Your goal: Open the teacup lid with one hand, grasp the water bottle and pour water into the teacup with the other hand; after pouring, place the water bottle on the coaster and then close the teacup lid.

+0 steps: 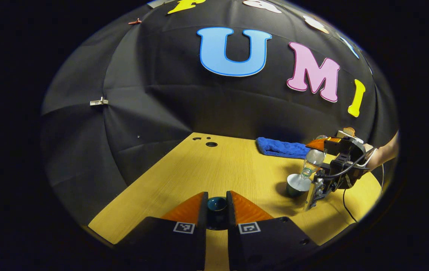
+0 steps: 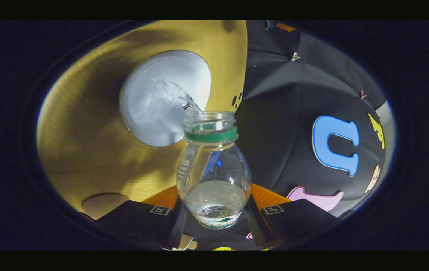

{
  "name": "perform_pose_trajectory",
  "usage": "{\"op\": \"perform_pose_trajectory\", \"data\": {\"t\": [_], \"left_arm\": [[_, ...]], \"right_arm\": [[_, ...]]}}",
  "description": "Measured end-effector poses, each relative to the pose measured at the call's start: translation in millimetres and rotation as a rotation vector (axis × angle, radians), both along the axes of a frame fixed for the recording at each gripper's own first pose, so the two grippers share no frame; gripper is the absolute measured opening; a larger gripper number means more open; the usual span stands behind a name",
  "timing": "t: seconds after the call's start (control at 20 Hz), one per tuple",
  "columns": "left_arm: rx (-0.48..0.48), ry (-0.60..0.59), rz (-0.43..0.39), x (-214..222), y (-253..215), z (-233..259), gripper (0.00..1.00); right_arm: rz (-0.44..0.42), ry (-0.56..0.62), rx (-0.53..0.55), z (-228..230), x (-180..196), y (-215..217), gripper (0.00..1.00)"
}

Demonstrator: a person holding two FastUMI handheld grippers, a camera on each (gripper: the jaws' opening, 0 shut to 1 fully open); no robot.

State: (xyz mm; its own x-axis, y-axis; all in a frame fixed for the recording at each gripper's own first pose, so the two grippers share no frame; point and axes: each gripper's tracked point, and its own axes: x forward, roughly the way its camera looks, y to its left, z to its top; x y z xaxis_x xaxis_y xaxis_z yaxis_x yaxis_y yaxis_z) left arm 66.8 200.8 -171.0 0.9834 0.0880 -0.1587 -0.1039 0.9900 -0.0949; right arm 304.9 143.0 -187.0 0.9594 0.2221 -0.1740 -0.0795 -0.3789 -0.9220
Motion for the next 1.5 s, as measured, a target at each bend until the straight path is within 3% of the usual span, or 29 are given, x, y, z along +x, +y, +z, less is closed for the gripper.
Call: {"op": "perform_pose_trajectory", "data": {"t": [0.4, 1.0, 1.5], "left_arm": [[0.017, -0.01, -0.004, -2, -2, 6, 0.24], [0.028, -0.028, -0.002, -12, 1, 17, 0.28], [0.036, -0.04, 0.004, -15, -3, 24, 0.28]], "right_arm": [[0.023, -0.007, -0.06, 14, 3, 3, 0.73], [0.068, -0.039, -0.133, 46, 3, 10, 0.73], [0.09, -0.04, -0.17, 46, 0, 16, 0.73]]}}
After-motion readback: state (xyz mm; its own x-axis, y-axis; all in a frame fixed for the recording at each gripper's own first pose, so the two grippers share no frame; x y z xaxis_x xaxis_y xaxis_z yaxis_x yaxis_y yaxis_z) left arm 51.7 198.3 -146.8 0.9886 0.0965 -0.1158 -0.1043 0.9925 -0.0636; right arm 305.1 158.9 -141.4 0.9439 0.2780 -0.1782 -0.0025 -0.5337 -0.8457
